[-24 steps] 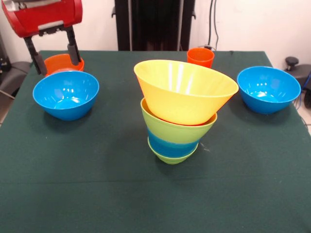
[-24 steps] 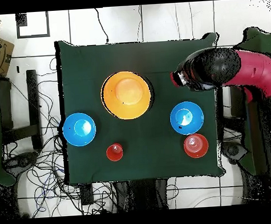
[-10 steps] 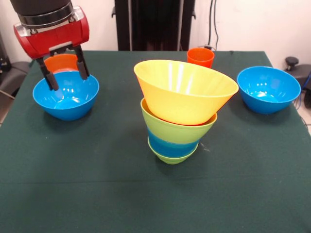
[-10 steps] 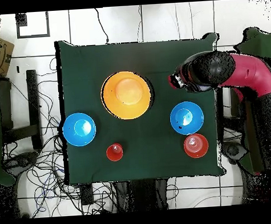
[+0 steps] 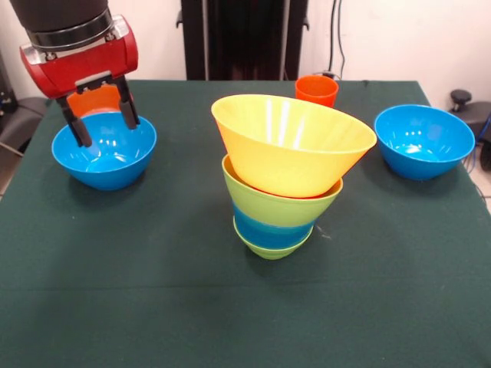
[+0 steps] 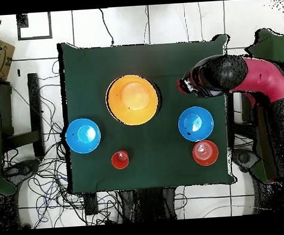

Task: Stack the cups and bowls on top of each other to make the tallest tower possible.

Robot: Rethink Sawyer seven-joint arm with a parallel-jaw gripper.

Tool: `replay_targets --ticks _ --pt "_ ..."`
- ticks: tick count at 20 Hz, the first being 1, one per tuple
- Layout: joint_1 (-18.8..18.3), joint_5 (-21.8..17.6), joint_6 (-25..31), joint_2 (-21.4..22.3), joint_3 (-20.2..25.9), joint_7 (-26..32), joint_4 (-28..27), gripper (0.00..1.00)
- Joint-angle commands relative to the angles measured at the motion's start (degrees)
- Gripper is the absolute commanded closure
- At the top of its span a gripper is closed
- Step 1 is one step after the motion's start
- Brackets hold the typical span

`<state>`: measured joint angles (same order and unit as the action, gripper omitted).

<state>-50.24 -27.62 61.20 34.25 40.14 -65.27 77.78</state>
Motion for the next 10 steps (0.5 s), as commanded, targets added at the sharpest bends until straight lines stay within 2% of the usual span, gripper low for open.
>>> replay_targets --ticks 1,6,10 --pt "-0.3 -6.1 -1.6 -2.6 1.8 17.3 1.5 0.0" --pt "-0.5 -6.7 -1.3 -3.1 2.4 17.3 1.1 0.0" --pt "-1.7 -6.9 0.6 -2.5 3.7 20.4 1.6 0.0"
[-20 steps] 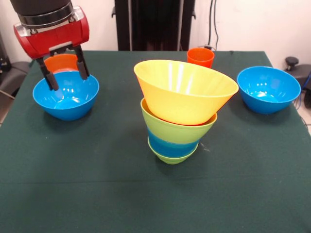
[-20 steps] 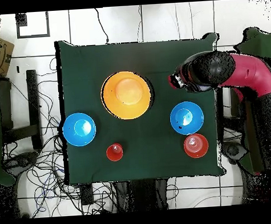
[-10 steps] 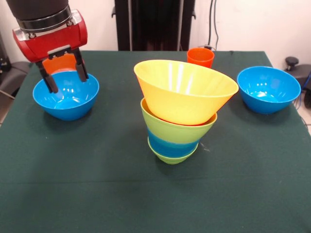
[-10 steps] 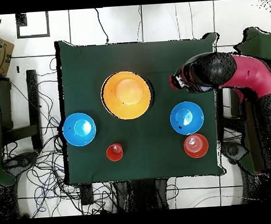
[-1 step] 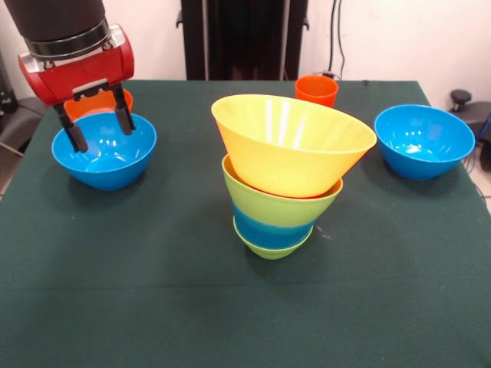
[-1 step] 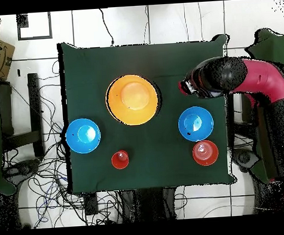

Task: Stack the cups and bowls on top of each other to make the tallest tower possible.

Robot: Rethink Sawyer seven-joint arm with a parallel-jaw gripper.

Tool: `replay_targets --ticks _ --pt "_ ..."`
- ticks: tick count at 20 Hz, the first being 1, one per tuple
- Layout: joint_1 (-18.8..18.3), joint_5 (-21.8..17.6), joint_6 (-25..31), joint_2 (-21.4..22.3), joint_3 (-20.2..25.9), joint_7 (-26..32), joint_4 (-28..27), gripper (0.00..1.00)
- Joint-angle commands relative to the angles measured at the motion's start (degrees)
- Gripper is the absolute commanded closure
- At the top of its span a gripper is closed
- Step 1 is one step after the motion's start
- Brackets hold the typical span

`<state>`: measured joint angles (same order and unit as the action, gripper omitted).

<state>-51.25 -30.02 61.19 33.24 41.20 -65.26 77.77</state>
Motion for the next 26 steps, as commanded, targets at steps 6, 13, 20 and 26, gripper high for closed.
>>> replay_targets --ticks 6,13,20,26 --pt "-2.3 -5.4 5.2 -1.0 4.4 26.4 1.4 0.0" --pt "-3.8 -8.1 6.7 -2.0 4.6 31.9 0.4 0.0" --pt "-3.4 -8.2 5.4 -2.5 3.8 32.3 0.2 0.0" --pt "-3.2 -9.1 3.9 -3.7 2.8 32.8 -0.7 0.0"
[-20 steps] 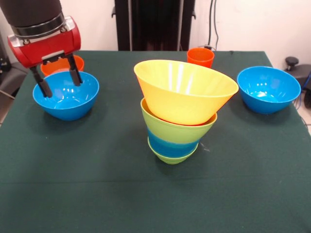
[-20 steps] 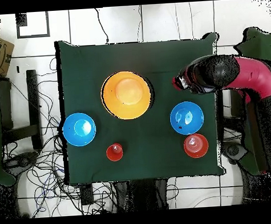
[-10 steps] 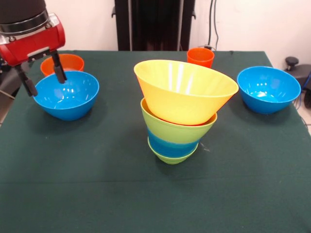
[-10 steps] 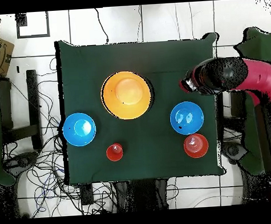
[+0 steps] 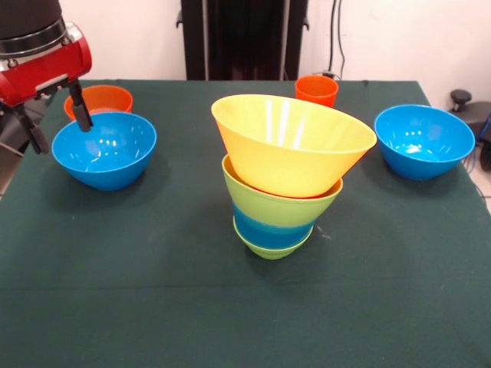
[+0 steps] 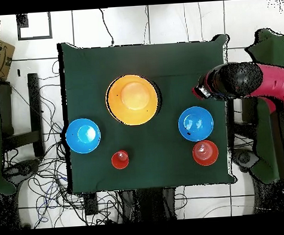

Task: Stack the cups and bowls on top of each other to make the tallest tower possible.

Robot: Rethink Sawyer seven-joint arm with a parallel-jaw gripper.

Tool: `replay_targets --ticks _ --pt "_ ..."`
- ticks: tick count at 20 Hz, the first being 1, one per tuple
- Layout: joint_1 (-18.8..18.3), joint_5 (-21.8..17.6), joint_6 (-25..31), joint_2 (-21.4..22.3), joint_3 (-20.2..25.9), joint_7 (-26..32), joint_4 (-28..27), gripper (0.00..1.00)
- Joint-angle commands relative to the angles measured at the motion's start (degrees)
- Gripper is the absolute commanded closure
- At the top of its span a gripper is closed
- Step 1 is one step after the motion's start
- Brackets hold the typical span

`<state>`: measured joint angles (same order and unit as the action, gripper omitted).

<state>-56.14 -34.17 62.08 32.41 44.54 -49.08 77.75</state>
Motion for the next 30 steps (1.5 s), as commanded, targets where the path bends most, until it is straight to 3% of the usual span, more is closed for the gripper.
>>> replay_targets --ticks 1,20,30 --pt "1.8 -4.9 3.0 -2.7 -0.5 16.4 -0.6 0.0" --pt "1.1 -5.8 0.0 -4.2 -0.3 15.2 -0.1 0.0" --pt "-0.6 0.2 1.1 3.0 1.7 8.6 6.9 0.0"
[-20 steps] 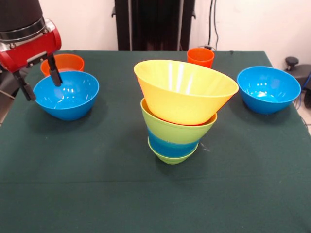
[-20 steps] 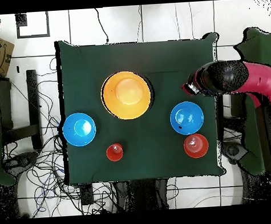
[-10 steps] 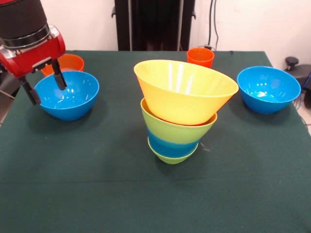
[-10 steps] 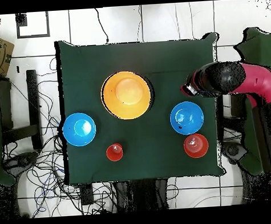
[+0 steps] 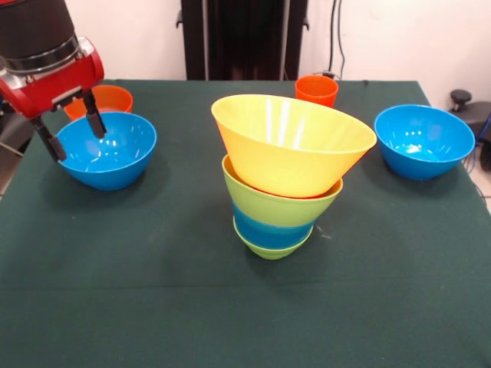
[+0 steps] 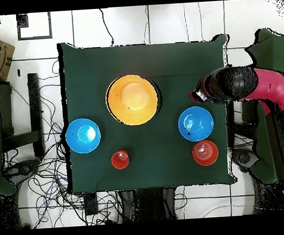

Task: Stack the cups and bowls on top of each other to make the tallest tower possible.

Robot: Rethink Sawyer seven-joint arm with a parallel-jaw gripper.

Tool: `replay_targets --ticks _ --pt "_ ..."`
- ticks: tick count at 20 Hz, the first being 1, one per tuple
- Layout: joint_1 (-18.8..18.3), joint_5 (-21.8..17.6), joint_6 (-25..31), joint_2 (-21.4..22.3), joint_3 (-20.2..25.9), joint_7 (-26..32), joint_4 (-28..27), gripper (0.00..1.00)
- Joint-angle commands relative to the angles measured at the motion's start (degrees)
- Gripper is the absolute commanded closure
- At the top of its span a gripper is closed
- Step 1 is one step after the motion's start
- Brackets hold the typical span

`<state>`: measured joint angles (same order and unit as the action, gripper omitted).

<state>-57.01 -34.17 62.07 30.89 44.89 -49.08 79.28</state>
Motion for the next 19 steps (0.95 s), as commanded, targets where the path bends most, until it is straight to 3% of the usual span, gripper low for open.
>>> replay_targets --ticks 1,19 --pt "0.3 0.3 1.4 4.8 1.4 8.5 5.5 0.0" --pt "0.9 -0.9 0.0 3.2 0.7 8.6 5.3 0.0"
